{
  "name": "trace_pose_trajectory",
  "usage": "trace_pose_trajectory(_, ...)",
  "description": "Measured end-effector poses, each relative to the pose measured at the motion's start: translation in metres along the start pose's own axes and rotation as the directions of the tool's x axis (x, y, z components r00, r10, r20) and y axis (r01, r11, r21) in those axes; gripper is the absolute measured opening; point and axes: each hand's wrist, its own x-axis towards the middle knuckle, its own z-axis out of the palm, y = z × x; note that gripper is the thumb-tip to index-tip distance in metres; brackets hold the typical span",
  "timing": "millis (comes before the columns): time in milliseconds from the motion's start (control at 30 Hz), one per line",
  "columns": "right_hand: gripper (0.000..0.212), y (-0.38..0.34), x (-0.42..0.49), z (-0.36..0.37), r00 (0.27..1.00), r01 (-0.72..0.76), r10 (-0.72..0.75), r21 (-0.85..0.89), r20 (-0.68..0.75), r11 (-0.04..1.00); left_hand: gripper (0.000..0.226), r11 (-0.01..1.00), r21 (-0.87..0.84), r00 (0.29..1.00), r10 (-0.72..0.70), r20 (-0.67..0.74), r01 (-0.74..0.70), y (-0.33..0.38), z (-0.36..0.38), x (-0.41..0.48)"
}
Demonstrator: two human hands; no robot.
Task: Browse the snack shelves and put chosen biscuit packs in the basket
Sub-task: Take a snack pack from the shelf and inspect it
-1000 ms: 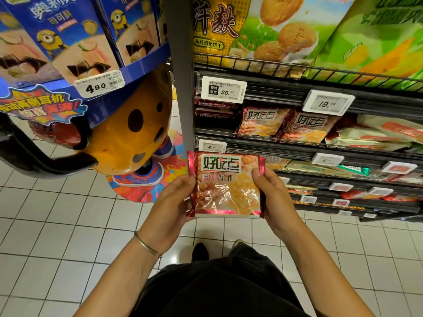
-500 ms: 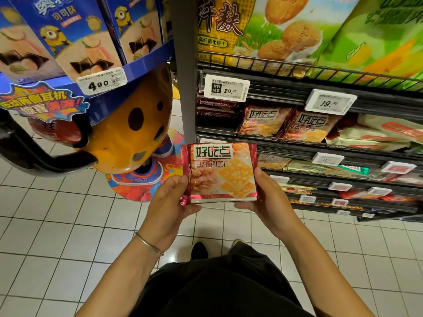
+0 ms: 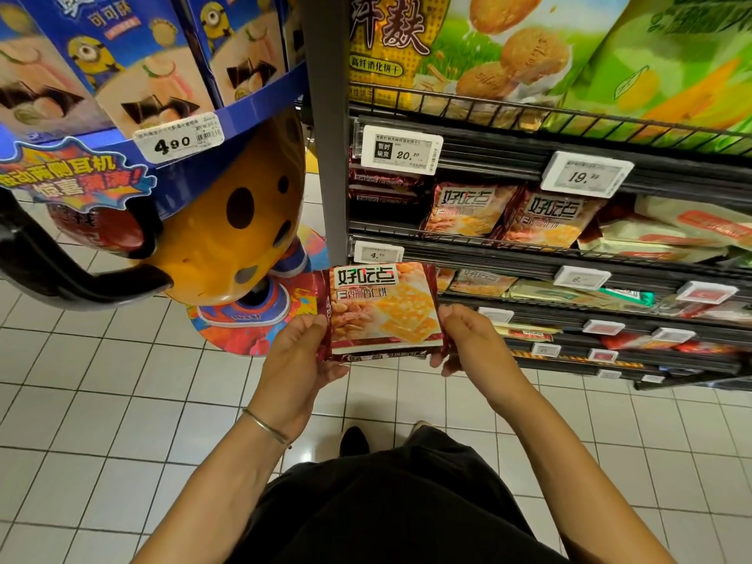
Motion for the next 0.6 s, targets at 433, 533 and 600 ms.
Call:
trace_pose_trajectory(433,0.037,0.007,0.0,0.001,0.983,0.147,-0.149,-0.025,-0.107,0.989,0.022,0.976,0.214,0.997,0.061,-0.038,-0.052,-0.01,0.011,0.003)
trace_pose_trajectory(533,0.038,0.007,0.001,-0.002,0.975,0.189,-0.179,0.063,-0.132,0.98,0.026,0.862,0.484,0.984,0.178,-0.015,-0.148,-0.015,0.015,0.004)
trace_pose_trajectory(600,0.038,0.008,0.003,-0.006,0.975,0.199,-0.182,0.128,-0.13,0.972,0.026,0.869,0.466,0.984,0.18,0.013,-0.165,-0.015,0.018,0.003)
